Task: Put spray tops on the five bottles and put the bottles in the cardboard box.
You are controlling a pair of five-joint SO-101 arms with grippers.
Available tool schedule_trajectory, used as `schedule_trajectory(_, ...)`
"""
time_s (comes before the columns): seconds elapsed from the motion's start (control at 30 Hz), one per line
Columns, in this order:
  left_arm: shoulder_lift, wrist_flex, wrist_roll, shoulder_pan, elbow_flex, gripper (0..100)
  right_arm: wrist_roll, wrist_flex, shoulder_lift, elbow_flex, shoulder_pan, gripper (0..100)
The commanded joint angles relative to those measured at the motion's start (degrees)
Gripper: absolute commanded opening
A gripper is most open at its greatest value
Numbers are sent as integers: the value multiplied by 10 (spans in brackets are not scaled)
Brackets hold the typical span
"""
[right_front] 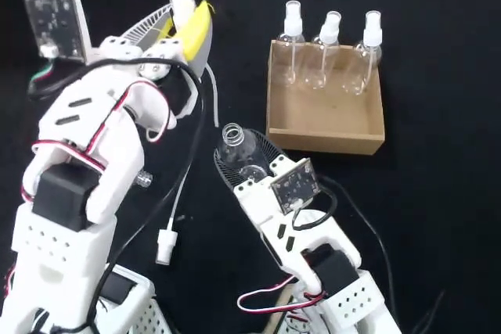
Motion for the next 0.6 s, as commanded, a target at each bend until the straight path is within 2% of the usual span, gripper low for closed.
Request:
schedule_trajectory(0.0,-22,-28,-5,-7,15,29,0,-18,-16,-5,8,11)
schedule_trajectory(0.1,-23,-30,-1,-4,11,29,0,-18,-16,-5,8,11)
schedule_trajectory(0.2,-23,-40,26,27,-9,29,0,-18,-16,-5,8,11)
schedule_trajectory(0.33,-19,-35,28,51,-22,29,0,-18,-16,-5,8,11)
schedule_trajectory(0.57,-23,-40,27,16,17,29,0,-18,-16,-5,9,11)
